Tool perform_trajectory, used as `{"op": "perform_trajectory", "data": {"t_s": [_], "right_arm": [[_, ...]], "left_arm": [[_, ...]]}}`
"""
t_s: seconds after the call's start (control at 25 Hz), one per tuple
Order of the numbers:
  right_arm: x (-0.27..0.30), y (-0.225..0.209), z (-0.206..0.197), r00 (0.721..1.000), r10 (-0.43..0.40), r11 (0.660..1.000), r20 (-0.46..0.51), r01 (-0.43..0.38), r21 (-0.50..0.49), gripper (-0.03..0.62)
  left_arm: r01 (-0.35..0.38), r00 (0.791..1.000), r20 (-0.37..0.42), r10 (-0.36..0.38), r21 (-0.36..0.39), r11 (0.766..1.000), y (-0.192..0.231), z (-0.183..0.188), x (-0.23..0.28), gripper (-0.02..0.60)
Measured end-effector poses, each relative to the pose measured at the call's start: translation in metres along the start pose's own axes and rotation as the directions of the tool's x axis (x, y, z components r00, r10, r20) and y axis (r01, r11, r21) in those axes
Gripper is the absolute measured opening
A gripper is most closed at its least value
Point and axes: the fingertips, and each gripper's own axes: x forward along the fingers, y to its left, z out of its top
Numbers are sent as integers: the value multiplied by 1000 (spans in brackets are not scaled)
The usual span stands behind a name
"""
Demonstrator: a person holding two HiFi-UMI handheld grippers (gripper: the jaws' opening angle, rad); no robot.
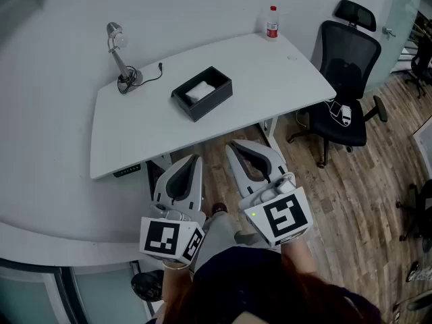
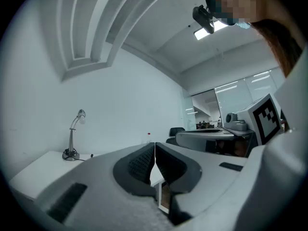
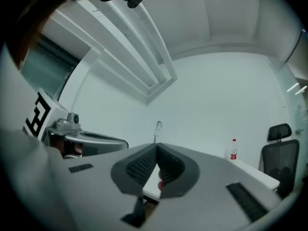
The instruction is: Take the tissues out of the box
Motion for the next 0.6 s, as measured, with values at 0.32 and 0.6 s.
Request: {"op": "perform_trajectory", "data": {"t_s": [0.32, 0.6], "right_arm": [[20, -13, 1, 1000, 0, 998, 2, 0, 59, 17], [45, -22, 0, 1000, 0, 998, 0, 0, 63, 17]], "left_arm": [[-10, 1000, -5, 10, -3, 1000, 16, 2, 17, 26], [-25, 1000, -12, 25, -15, 1000, 37, 1, 33, 26]]}}
